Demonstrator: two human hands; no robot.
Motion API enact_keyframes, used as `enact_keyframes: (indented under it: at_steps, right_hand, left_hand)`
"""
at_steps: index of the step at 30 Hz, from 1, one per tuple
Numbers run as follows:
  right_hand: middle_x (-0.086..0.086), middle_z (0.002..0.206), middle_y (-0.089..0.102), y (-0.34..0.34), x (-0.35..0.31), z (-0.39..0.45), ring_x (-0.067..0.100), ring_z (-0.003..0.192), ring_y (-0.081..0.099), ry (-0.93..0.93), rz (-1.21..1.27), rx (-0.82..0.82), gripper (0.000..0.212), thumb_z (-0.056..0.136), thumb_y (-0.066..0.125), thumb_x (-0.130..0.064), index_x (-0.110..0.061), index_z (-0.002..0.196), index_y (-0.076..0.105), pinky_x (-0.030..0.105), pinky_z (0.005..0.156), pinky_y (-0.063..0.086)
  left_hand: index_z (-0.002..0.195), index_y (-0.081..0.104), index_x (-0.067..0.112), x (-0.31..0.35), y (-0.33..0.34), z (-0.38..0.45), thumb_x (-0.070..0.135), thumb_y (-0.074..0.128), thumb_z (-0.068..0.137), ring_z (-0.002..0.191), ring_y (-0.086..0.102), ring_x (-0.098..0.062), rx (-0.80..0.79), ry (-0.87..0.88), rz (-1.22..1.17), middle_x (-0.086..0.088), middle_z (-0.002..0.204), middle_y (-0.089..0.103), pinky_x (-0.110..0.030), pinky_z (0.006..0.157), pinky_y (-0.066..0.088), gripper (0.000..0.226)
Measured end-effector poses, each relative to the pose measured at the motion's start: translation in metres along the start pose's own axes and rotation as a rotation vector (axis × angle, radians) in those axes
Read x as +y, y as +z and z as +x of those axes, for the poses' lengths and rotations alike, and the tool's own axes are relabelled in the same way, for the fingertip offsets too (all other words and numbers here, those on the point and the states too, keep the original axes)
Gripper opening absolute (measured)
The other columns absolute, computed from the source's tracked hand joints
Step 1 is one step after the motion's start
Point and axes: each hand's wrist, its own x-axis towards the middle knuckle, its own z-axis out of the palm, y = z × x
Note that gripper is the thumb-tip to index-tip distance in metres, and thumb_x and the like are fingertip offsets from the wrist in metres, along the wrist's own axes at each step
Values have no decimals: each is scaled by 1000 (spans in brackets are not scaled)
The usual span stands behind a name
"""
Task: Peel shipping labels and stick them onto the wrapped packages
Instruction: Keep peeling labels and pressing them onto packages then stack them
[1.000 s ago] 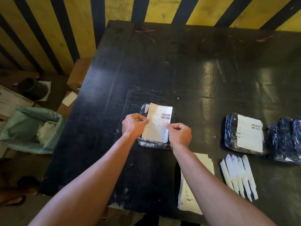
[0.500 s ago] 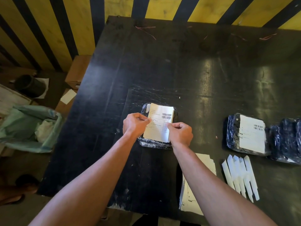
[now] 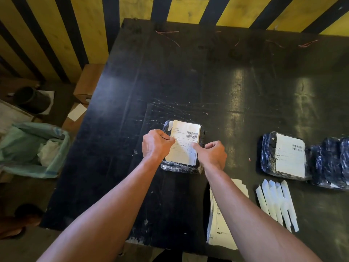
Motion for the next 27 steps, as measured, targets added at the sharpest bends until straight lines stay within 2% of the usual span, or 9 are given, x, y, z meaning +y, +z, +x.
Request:
enact_keyframes:
  at_steps: [3, 7, 9, 11, 13, 15, 17, 19, 27]
  right_hand:
    - [-9, 88, 66, -2, 4, 4, 13, 73, 63, -135, -106, 2, 46, 75, 87, -53, -24, 92, 55, 31, 58, 49]
    - [-3, 100, 61, 5, 17, 4, 24, 92, 61, -705, -330, 152, 27, 80, 81, -28, -23, 95, 60, 39, 75, 48]
    - [0, 108, 64, 5, 21, -4, 26, 102, 61, -976, -415, 136, 24, 82, 74, -18, -18, 104, 66, 41, 80, 44]
    - [0, 128, 66, 6, 28, -10, 22, 122, 61, -1122, -478, -5, 33, 91, 64, -24, -18, 123, 67, 40, 94, 43]
    - [3, 159, 50, 8, 39, -14, 20, 150, 42, -1134, -576, -145, 53, 101, 47, -34, -15, 150, 54, 44, 119, 34]
    - [1, 175, 17, 11, 42, -14, 17, 162, 11, -1080, -672, -238, 64, 106, 32, -40, -16, 165, 27, 51, 131, 10]
    - [-3, 176, -6, 13, 37, -10, 13, 162, -9, -1031, -760, -271, 67, 108, 22, -44, -19, 168, 6, 54, 129, -7]
    - [-4, 175, -14, 14, 27, -5, 14, 161, -16, -1008, -837, -278, 69, 107, 15, -48, -20, 168, -4, 56, 128, -13]
    - [-5, 176, -10, 13, -11, 32, 12, 162, -11, -829, -827, -341, 71, 109, 18, -51, -20, 167, -7, 55, 127, -14]
  left_hand:
    - [99, 59, 23, -8, -6, 3, 45, 92, 77, 75, 60, -9, 45, 46, 46, 9, 85, 61, -32, 67, 49, 46]
    - [104, 69, 21, -35, -3, 1, 25, 83, 86, 97, 64, -20, 82, 638, 200, 3, 108, 66, -40, 83, 55, 23]
    - [126, 69, 23, -50, 3, -6, 29, 71, 95, 121, 61, -21, 15, 875, 319, 2, 133, 66, -45, 99, 53, 32]
    - [156, 49, 25, -65, 10, -14, 42, 50, 106, 155, 37, -20, -112, 929, 410, 0, 166, 43, -43, 124, 36, 53]
    - [170, 12, 25, -78, 14, -18, 50, 25, 112, 164, -4, -13, -224, 905, 512, 3, 178, 1, -40, 133, 7, 65]
    - [167, -13, 26, -85, 17, -22, 52, 14, 113, 159, -27, -9, -283, 881, 604, 8, 174, -25, -40, 132, -9, 66]
    - [166, -18, 26, -86, 18, -23, 54, 11, 112, 157, -31, -8, -288, 875, 634, 8, 172, -31, -40, 131, -12, 67]
    - [165, -20, 26, -84, 18, -21, 56, 10, 112, 156, -32, -8, -300, 870, 651, 8, 171, -33, -41, 131, -13, 68]
    - [164, -25, 28, -85, 19, -21, 57, 14, 111, 156, -35, -10, -307, 858, 685, 9, 170, -35, -47, 132, -10, 71]
